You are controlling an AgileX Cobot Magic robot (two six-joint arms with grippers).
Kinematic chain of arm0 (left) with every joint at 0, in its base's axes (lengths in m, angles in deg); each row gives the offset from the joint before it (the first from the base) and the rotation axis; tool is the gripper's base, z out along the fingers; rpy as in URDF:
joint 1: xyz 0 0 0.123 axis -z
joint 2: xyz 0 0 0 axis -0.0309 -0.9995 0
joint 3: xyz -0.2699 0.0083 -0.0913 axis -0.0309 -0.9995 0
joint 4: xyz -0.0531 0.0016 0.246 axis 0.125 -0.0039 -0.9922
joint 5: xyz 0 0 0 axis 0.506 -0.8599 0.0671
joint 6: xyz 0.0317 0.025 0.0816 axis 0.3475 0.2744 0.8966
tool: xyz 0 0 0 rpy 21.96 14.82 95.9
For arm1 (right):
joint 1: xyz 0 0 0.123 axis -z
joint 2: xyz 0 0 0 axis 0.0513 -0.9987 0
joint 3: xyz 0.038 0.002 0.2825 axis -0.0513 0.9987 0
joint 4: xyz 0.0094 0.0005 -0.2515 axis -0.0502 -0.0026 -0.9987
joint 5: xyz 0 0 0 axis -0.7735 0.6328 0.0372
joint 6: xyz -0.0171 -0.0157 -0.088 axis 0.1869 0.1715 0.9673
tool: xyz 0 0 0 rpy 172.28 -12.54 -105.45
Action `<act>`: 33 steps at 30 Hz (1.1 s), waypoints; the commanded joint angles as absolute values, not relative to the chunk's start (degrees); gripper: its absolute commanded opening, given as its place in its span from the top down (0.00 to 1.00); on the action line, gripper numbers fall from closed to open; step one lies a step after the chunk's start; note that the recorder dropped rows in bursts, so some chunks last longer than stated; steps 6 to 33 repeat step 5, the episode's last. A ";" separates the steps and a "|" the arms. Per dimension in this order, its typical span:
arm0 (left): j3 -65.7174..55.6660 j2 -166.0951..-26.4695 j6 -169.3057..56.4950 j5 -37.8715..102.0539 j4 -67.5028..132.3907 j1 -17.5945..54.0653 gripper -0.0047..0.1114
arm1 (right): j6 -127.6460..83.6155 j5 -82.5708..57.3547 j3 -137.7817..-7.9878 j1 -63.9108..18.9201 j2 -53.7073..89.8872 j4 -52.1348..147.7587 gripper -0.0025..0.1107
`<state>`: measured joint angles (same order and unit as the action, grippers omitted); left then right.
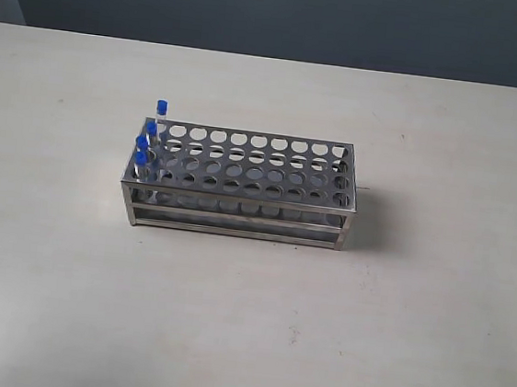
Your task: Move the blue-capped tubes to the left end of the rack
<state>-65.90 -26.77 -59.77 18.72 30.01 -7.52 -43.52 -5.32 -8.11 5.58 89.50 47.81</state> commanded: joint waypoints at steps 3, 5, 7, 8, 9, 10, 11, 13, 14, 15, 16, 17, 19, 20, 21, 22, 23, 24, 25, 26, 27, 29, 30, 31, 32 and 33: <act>-65.72 -26.47 -59.79 18.85 29.95 -7.40 0.95 | -43.46 -5.47 -7.99 5.86 89.89 47.81 0.98; -65.72 -26.47 -59.79 18.85 29.95 -7.40 0.95 | -43.46 -5.47 -7.99 5.86 89.89 47.81 0.98; -65.72 -26.47 -59.79 18.85 29.95 -7.40 0.95 | -43.46 -5.47 -7.99 5.86 89.89 47.81 0.98; -65.72 -26.47 -59.79 18.85 29.95 -7.40 0.95 | -43.46 -5.47 -7.99 5.86 89.89 47.81 0.98; -65.72 -26.47 -59.79 18.85 29.95 -7.40 0.95 | -43.46 -5.47 -7.99 5.86 89.89 47.81 0.98; -65.72 -26.47 -59.79 18.85 29.95 -7.40 0.95 | -43.46 -5.47 -7.99 5.86 89.89 47.81 0.98; -65.72 -26.47 -59.79 18.85 29.95 -7.40 0.95 | -43.46 -5.47 -7.99 5.86 89.89 47.81 0.98; -65.72 -26.47 -59.79 18.85 29.95 -7.40 0.95 | -43.46 -5.47 -7.99 5.86 89.89 47.81 0.98; -65.72 -26.47 -59.79 18.85 29.95 -7.40 0.95 | -43.46 -5.47 -7.99 5.86 89.89 47.81 0.98; -65.72 -26.47 -59.79 18.85 29.95 -7.40 0.95 | -43.46 -5.47 -7.99 5.86 89.89 47.81 0.98; -65.72 -26.47 -59.79 18.85 29.95 -7.40 0.95 | -43.46 -5.47 -7.99 5.86 89.89 47.81 0.98; -65.72 -26.47 -59.79 18.85 29.95 -7.40 0.95 | -43.46 -5.47 -7.99 5.86 89.89 47.81 0.98; -65.72 -26.47 -59.79 18.85 29.95 -7.40 0.95 | -43.46 -5.47 -7.99 5.86 89.89 47.81 0.98; -65.72 -26.47 -59.79 18.85 29.95 -7.40 0.95 | -43.46 -5.47 -7.99 5.86 89.89 47.81 0.98; -65.72 -26.47 -59.79 18.85 29.95 -7.40 0.95 | -43.46 -5.47 -7.99 5.86 89.89 47.81 0.98; -65.72 -26.47 -59.79 18.85 29.95 -7.40 0.95 | -43.46 -5.47 -7.99 5.86 89.89 47.81 0.98; -65.72 -26.47 -59.79 18.85 29.95 -7.40 0.95 | -43.46 -5.47 -7.99 5.86 89.89 47.81 0.98; -65.72 -26.47 -59.79 18.85 29.95 -7.40 0.95 | -43.46 -5.47 -7.99 5.86 89.89 47.81 0.98; -65.72 -26.47 -59.79 18.85 29.95 -7.40 0.95 | -43.46 -5.47 -7.99 5.86 89.89 47.81 0.98; -65.72 -26.47 -59.79 18.85 29.95 -7.40 0.95 | -43.46 -5.47 -7.99 5.86 89.89 47.81 0.98; -65.72 -26.47 -59.79 18.85 29.95 -7.40 0.95 | -43.46 -5.47 -7.99 5.86 89.89 47.81 0.98; -65.72 -26.47 -59.79 18.85 29.95 -7.40 0.95 | -43.46 -5.47 -7.99 5.86 89.89 47.81 0.98; -65.72 -26.47 -59.79 18.85 29.95 -7.40 0.95 | -43.46 -5.47 -7.99 5.86 89.89 47.81 0.98; -65.72 -26.47 -59.79 18.85 29.95 -7.40 0.95 | -43.46 -5.47 -7.99 5.86 89.89 47.81 0.98; -65.72 -26.47 -59.79 18.85 29.95 -7.40 0.95 | -43.46 -5.47 -7.99 5.86 89.89 47.81 0.98; -65.72 -26.47 -59.79 18.85 29.95 -7.40 0.95 | -43.46 -5.47 -7.99 5.86 89.89 47.81 0.98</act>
